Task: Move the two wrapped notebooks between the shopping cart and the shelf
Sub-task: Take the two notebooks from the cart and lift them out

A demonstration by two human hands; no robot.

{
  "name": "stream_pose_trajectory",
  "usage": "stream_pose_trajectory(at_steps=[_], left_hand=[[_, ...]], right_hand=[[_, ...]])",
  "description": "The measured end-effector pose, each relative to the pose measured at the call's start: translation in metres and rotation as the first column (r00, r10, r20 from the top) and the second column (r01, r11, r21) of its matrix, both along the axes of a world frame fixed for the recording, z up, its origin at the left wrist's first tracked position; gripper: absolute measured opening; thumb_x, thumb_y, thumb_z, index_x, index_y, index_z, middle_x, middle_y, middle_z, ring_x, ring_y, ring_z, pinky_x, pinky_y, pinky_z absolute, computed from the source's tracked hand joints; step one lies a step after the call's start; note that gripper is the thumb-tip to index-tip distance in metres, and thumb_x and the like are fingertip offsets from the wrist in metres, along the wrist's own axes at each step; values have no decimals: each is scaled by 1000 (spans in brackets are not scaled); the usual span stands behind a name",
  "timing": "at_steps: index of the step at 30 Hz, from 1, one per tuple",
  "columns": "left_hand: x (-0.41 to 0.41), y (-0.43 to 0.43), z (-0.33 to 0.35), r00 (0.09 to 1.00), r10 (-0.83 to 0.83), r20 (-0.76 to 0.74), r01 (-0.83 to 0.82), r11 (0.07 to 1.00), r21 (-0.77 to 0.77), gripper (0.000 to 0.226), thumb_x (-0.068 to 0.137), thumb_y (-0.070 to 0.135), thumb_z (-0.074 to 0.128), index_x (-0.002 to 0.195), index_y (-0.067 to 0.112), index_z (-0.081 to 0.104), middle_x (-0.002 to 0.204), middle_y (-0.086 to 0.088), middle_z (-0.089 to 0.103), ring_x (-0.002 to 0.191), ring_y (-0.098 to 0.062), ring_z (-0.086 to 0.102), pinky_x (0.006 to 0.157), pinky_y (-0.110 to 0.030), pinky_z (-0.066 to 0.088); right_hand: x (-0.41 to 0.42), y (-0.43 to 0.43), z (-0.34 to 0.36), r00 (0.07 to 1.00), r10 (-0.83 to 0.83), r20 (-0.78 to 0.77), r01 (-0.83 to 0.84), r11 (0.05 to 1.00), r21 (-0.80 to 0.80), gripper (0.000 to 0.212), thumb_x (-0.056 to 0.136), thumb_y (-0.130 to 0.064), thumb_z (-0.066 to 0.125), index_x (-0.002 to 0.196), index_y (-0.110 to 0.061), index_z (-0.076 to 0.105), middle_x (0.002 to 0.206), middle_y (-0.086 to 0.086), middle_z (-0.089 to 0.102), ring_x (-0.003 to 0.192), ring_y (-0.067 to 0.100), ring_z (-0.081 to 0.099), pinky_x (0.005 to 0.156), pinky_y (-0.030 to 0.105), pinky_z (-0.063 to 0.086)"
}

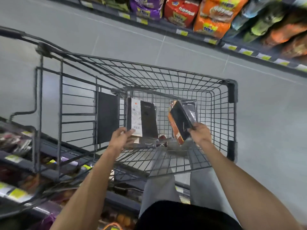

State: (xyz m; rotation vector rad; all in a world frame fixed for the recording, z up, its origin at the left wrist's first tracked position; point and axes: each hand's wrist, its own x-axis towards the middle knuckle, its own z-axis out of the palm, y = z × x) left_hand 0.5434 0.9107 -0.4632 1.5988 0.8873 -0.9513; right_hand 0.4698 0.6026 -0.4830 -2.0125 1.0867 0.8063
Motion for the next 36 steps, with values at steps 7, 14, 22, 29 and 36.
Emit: stream_pose_trajectory(at_steps=[7, 14, 22, 29, 36], left_hand=[[-7, 6, 34, 997, -50, 53, 54, 995, -86, 24, 87, 14, 74, 104, 10, 57, 120, -15, 67, 99, -30, 73, 92, -39, 57], [-22, 41, 50, 973, -178, 146, 197, 971, -134, 94, 57, 54, 93, 132, 10, 56, 131, -13, 63, 104, -28, 72, 95, -47, 54], [-23, 37, 101, 935, -177, 309, 243, 951, -192, 85, 58, 62, 87, 125, 18, 58, 128, -13, 64, 101, -30, 73, 101, -53, 48], [-7, 19, 157, 904, -68, 421, 225, 915, -336, 93, 54, 52, 93, 127, 8, 56, 125, -21, 64, 104, -34, 69, 106, -53, 45], [4, -33, 216, 848, -66, 525, 328, 844, -424, 77, 55, 57, 90, 115, 17, 62, 116, -13, 66, 104, -28, 67, 106, -49, 45]], right_hand=[[-11, -3, 42, 998, 31, 60, -27, 998, -59, 20, 94, -19, 64, 113, -14, 69, 105, 3, 69, 86, 19, 64, 69, 22, 52], [-29, -15, 77, 964, -126, 234, 140, 989, -45, 26, 92, -18, 65, 118, -13, 64, 107, 7, 73, 95, 26, 68, 76, 28, 52], [-57, -9, 136, 652, -617, 441, 498, 787, 363, 25, 94, 1, 63, 115, -10, 60, 96, 1, 66, 82, 16, 68, 79, 28, 60], [-71, -4, 189, 414, -769, 488, 513, 640, 572, 34, 93, 0, 65, 126, -6, 58, 107, 8, 68, 99, 28, 69, 73, 20, 59], [-86, -15, 240, 238, -790, 564, 441, 606, 662, 87, 55, -55, 89, 126, -11, 63, 120, 11, 70, 107, 26, 71, 83, 27, 58]])
